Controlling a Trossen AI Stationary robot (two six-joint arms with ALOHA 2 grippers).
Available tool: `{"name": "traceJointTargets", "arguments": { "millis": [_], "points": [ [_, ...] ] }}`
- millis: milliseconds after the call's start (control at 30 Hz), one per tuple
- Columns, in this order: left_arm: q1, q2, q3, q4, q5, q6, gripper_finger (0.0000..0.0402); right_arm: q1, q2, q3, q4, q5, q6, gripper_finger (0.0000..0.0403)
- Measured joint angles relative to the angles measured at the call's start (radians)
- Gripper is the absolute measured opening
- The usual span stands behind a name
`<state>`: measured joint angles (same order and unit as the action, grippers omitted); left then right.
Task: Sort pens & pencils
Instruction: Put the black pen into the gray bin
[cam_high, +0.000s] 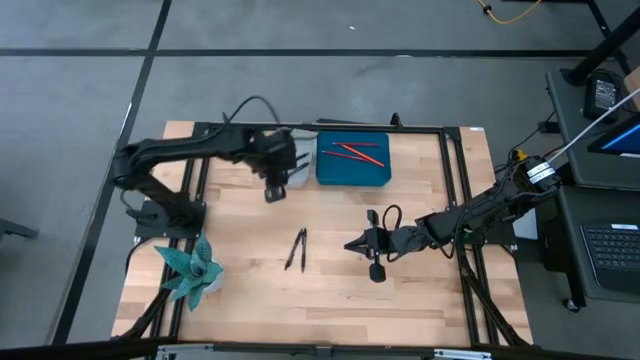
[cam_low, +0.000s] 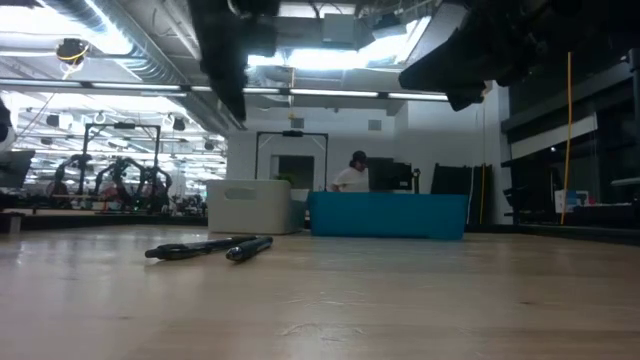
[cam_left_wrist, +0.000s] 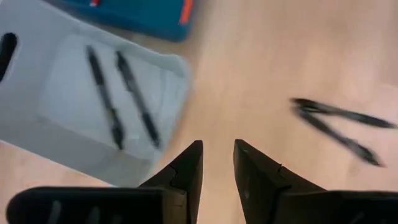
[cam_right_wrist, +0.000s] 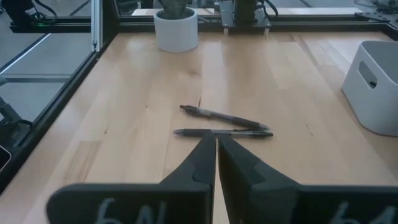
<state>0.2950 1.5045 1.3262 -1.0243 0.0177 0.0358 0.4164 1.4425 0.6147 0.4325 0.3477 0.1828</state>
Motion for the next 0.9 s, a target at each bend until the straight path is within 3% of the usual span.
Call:
{"name": "traceJointTargets", "arguments": {
  "millis": [267,467,700,900],
  "points": [
    [-0.247,-0.208,-0.207,0.058,0.000,-0.126,0.0084,0.000,0.000,0.000,0.012,0.000,0.003,0.0020],
    [-0.396,-0.247,-0.364,0.212,0.000,-0.197,0.0084,0.001,0.000,0.000,0.021,0.000,0.025,0.0020],
    [-0.463,-0.232,-0.506,0.501,0.001,-0.253,0.0084,0.002,0.000,0.000,0.028,-0.002,0.032,0.0020],
    [-0.476,-0.232,-0.525,0.649,-0.066,-0.427,0.0084,0.005,0.000,0.000,0.021,-0.007,0.053,0.0020]
  ]
}}
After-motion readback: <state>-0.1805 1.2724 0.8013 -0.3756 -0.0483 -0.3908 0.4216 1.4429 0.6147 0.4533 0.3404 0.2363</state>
